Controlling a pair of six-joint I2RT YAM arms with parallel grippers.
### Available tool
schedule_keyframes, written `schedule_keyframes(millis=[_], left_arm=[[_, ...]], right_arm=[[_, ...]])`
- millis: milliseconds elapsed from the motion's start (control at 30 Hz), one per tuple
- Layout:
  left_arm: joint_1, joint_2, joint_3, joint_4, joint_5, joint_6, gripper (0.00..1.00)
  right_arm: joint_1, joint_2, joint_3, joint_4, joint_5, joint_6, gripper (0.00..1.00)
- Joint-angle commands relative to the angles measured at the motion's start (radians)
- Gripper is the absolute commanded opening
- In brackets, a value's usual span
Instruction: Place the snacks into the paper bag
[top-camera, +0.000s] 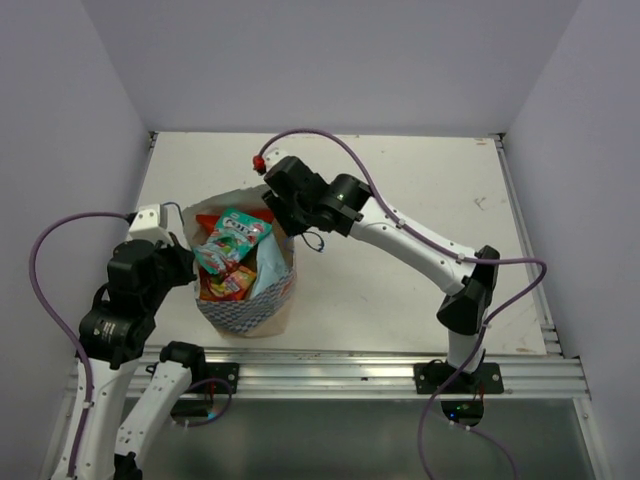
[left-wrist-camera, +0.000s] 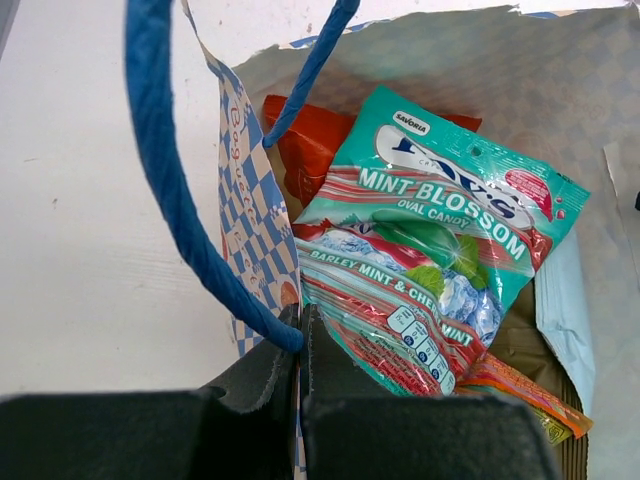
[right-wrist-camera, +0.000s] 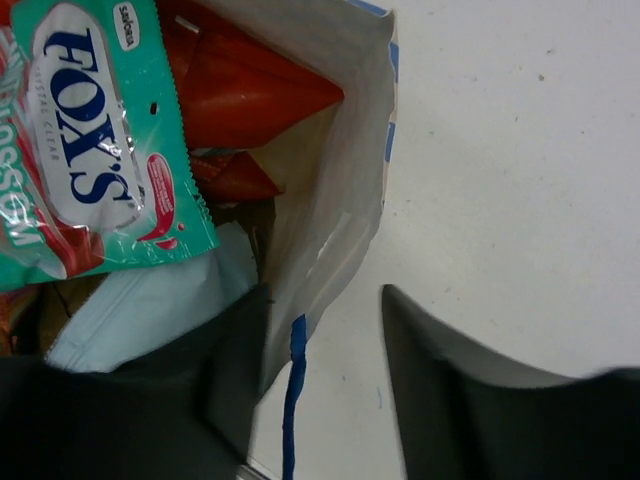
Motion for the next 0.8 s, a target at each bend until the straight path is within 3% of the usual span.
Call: schedule_keyframes(millis=[0,200,367,600,767], left_arm=[[-0.001,-0.02,-0.032,0.031,0.06,0.024,0.0],[-0.003,-0.068,-0.086,0.016,0.082,0.022,0.0],[-0.001,-0.059,-0.015,0.019,0.101,0.024,0.0],[0.0,-0.002,0.091,0.059,0.194,-0.035,0.0],[0.003,0.018,0.143,0.103,0.266,-0.081,0.0]], right_arm=[[-0.006,0.006,-0.04,-0.008,-0.078,0.049,0.39],[-0.006,-0.037,-0.124,-0.008,-0.119,0.089,0.0],[-0.006,-0.073,-0.086,-0.049,-0.055,0.092,0.0],[-0.006,-0.098,0.176,-0.279,0.085,0.073,0.0],[-0.015,-0.145,0.186,-0.341,0.145,0.087,0.0]])
